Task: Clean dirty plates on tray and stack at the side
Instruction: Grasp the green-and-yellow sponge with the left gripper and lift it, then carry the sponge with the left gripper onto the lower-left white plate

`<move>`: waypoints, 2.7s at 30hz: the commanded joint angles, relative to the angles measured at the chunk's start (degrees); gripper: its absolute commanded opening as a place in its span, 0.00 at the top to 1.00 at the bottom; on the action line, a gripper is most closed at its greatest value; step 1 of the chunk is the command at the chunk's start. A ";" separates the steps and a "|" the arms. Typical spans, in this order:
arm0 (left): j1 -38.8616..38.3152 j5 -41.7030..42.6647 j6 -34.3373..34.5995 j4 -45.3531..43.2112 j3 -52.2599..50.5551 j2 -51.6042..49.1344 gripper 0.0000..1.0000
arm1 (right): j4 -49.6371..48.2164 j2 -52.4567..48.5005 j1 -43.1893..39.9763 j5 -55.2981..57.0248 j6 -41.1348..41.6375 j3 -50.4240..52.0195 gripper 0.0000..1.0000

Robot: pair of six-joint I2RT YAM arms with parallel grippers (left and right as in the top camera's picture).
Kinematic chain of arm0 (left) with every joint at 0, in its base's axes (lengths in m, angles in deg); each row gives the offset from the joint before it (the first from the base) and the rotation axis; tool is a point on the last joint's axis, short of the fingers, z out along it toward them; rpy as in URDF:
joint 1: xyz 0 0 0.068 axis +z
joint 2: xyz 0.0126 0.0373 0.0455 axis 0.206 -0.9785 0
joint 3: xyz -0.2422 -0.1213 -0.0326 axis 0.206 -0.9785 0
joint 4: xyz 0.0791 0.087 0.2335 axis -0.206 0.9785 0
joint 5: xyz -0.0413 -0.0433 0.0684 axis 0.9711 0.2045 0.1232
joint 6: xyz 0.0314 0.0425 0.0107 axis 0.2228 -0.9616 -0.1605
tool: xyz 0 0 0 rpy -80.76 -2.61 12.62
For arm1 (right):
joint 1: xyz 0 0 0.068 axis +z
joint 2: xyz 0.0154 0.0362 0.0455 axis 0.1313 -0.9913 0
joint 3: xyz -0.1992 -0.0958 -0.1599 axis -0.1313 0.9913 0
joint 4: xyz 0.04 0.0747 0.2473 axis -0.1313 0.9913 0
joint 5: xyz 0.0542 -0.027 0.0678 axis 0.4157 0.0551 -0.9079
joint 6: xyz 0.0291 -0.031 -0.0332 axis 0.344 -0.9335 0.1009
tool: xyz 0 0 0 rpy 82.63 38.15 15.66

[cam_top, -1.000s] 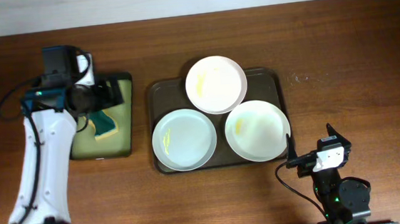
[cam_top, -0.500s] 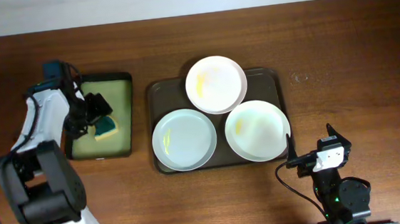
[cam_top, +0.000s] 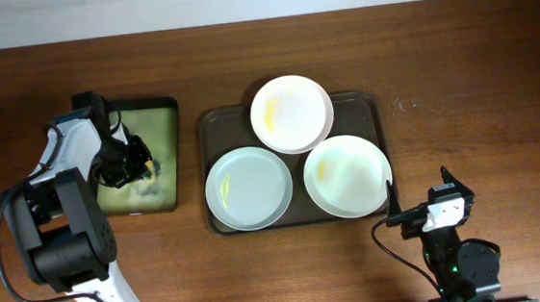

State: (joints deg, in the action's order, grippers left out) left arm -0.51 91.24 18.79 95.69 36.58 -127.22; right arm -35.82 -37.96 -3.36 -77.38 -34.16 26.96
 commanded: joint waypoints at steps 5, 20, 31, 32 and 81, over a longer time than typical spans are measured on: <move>0.09 -10.60 -0.24 -12.94 0.00 -1.73 0.00 | 0.22 0.37 0.26 0.33 -0.39 0.37 0.02; 0.04 -6.75 -0.22 -13.64 0.00 -1.73 0.00 | 0.22 0.37 0.26 0.31 -0.39 0.37 0.02; 0.04 -4.09 -0.20 -7.06 0.00 -1.73 0.48 | 0.22 0.37 0.26 0.33 -0.39 0.37 0.02; 0.04 -5.75 -0.20 -7.41 0.00 -1.73 0.50 | 0.22 0.37 0.26 0.31 -0.39 0.37 0.02; -1.62 1.73 -3.37 32.00 28.68 -1.88 1.00 | 0.22 0.37 0.26 0.33 -0.39 0.37 0.02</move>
State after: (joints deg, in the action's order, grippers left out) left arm -3.31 92.73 16.84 122.44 56.08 -130.39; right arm -35.82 -37.90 -3.36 -77.38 -34.16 26.96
